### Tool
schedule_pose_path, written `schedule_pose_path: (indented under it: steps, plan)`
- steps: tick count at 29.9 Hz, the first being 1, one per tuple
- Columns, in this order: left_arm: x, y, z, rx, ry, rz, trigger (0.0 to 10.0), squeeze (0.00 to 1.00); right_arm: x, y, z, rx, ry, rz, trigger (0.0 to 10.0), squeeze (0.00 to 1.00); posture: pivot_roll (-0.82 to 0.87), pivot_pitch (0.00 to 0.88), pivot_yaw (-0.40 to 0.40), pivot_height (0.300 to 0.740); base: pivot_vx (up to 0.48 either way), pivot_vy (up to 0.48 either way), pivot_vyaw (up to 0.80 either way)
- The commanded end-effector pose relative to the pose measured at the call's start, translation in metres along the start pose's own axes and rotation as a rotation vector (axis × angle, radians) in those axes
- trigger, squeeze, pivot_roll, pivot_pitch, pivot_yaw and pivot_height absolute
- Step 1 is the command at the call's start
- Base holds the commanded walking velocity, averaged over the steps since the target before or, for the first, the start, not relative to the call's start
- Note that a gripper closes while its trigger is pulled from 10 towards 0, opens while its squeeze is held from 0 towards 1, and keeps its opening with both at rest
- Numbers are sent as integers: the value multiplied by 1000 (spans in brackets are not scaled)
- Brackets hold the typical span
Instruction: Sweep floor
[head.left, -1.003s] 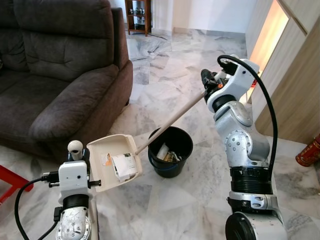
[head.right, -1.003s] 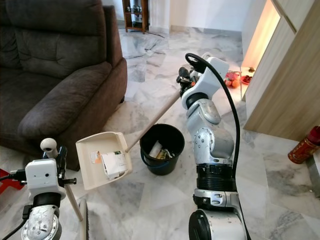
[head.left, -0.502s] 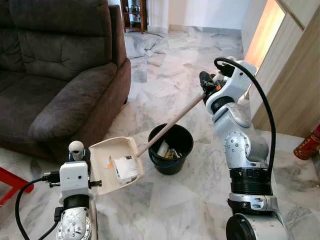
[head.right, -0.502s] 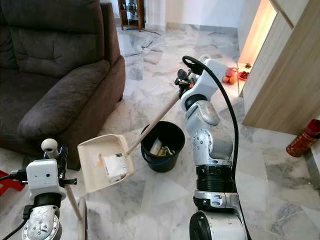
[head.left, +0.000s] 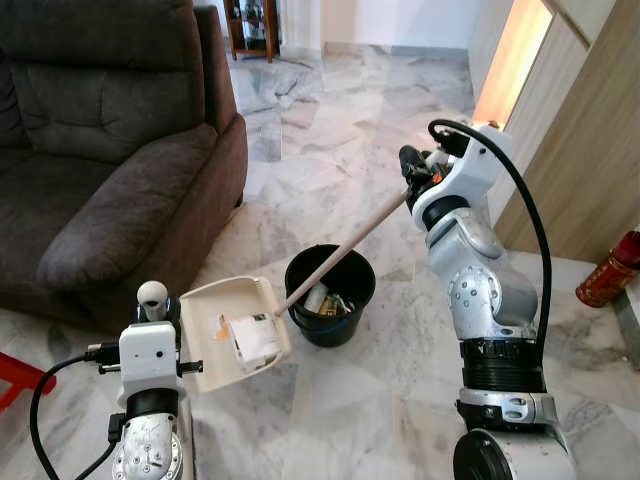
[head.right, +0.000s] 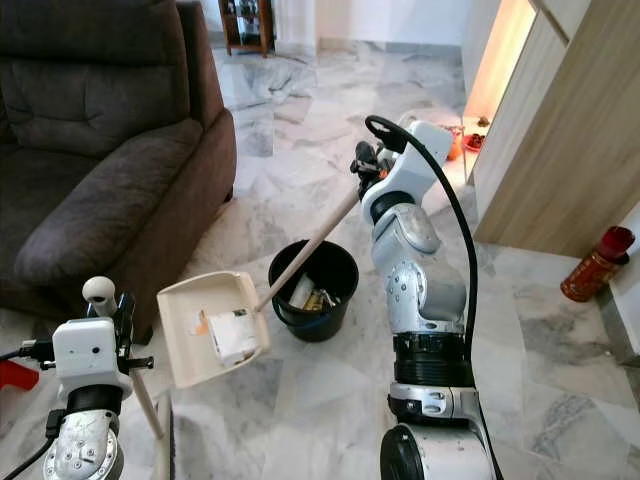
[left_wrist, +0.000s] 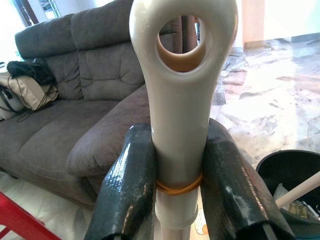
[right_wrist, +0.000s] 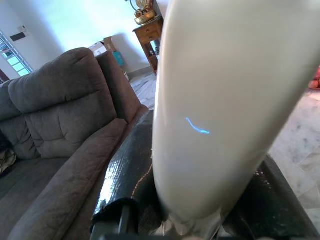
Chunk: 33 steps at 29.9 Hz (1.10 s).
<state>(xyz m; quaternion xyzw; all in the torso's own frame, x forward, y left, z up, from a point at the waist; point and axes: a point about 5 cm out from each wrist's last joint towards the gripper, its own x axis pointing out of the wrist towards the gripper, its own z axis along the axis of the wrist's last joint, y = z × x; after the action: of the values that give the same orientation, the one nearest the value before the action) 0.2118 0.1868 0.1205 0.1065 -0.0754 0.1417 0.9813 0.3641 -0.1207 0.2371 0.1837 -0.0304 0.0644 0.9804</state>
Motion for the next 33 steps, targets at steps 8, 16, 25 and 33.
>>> schedule_pose_path:
  steps: [8,16,25,33]
  plan:
    - [1,5,5,33,-30,27,10000,0,0,13,16,49,-85,70,10000,0,-142,62,54,740,0,0,-100]
    - [1,6,5,34,-33,31,10000,0,-1,14,18,55,-107,78,10000,0,-141,62,54,740,0,0,-300]
    - [1,6,5,37,-37,35,10000,0,-1,14,17,58,-110,82,10000,0,-140,60,54,740,216,0,0]
    - [2,8,8,44,-48,46,10000,0,-1,15,17,59,-112,86,10000,0,-140,58,53,740,335,0,0]
